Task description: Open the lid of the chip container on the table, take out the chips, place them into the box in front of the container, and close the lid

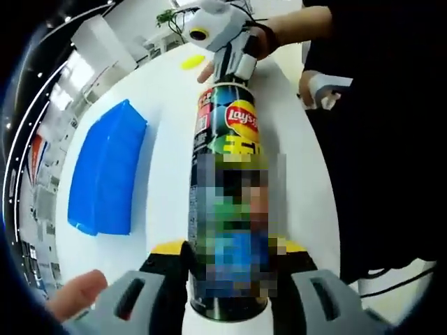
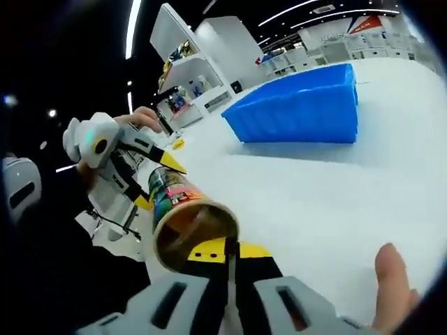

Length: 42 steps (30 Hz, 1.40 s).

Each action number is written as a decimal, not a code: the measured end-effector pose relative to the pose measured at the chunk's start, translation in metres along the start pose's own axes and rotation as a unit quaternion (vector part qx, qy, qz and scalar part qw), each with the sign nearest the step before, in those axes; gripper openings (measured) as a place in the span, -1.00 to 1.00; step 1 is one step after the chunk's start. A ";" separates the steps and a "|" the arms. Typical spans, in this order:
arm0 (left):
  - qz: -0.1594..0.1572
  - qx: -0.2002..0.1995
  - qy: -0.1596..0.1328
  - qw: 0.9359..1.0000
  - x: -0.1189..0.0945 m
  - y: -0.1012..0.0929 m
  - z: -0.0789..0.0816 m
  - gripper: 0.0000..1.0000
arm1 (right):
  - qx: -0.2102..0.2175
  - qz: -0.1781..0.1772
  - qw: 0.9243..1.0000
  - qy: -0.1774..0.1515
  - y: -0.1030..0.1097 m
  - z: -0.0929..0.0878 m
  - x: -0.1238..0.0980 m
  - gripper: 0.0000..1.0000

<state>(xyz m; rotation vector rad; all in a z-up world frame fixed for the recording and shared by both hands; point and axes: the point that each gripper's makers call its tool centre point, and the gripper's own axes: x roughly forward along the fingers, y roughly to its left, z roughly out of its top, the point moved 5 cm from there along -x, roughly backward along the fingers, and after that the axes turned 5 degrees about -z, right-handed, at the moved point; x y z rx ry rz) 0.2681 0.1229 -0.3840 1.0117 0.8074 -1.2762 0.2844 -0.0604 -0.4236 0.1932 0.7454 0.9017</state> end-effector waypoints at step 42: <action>0.030 0.028 0.026 0.999 0.009 -0.008 -0.001 -0.03 | 0.306 0.095 0.947 0.032 0.013 0.010 -0.026 -0.83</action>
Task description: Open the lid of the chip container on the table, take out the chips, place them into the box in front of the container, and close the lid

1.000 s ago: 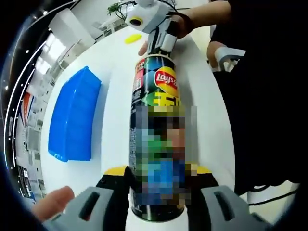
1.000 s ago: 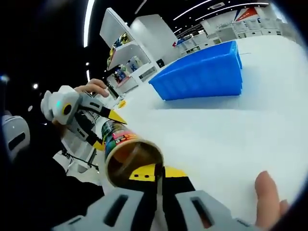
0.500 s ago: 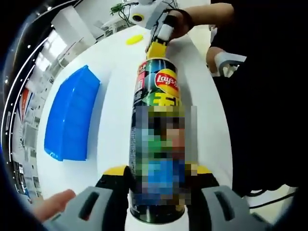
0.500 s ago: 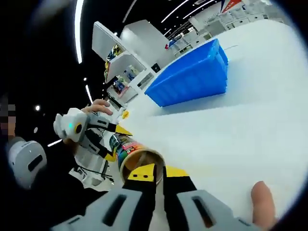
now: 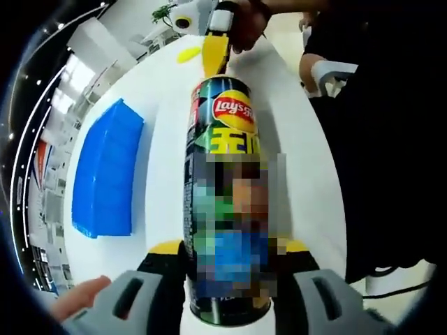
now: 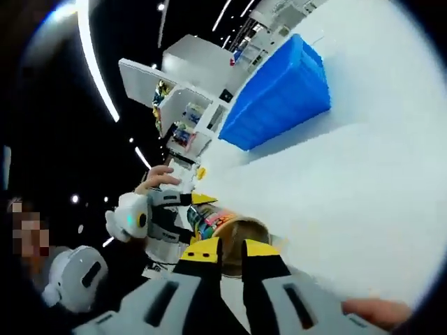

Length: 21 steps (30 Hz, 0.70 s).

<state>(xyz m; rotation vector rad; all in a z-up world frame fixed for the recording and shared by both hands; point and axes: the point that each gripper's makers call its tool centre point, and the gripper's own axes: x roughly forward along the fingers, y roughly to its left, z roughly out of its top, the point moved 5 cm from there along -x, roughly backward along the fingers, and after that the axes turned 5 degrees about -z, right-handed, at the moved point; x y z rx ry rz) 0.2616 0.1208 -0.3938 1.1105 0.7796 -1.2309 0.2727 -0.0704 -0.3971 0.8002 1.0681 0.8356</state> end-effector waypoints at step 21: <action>0.008 -0.018 -0.008 1.000 0.001 -0.010 -0.004 0.00 | -0.017 -0.057 0.997 0.043 -0.004 0.007 0.013 -1.00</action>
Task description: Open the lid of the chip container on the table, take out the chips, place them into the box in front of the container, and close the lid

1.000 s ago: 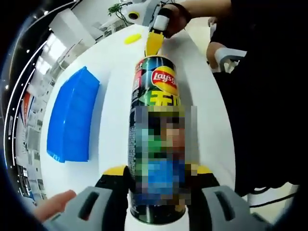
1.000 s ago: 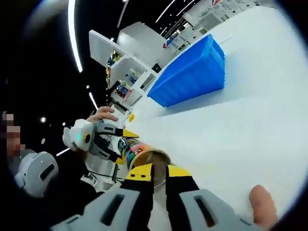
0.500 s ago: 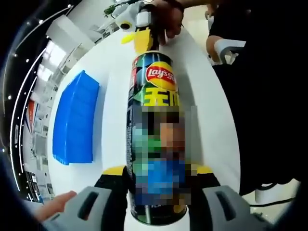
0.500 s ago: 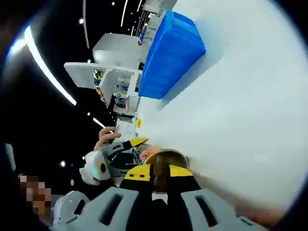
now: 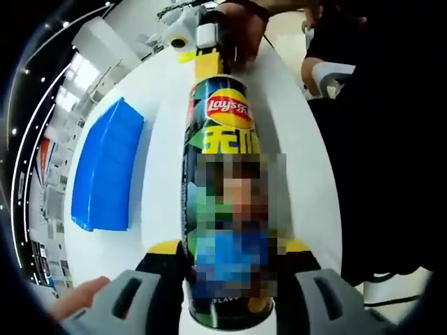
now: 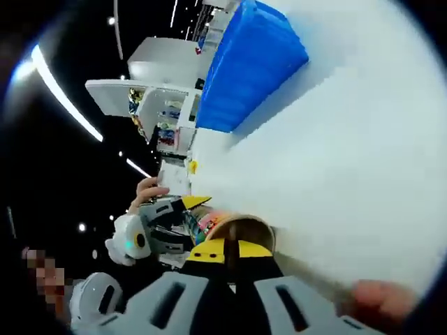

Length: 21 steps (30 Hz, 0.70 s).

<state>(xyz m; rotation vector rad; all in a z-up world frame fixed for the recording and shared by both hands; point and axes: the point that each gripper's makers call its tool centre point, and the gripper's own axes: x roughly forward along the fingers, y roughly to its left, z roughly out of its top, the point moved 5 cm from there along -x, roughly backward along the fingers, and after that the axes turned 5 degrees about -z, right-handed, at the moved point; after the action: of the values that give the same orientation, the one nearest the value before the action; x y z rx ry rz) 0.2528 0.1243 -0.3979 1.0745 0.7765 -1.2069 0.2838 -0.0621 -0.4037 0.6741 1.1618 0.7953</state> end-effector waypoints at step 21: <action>0.010 -0.006 0.006 1.000 -0.001 -0.004 -0.001 0.00 | -0.276 -0.241 0.929 -0.043 0.015 0.005 -0.024 -1.00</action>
<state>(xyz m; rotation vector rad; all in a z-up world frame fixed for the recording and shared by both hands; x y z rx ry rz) 0.2492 0.1254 -0.3983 1.0788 0.7800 -1.1795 0.2808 -0.0738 -0.3780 -0.0524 0.9054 0.6174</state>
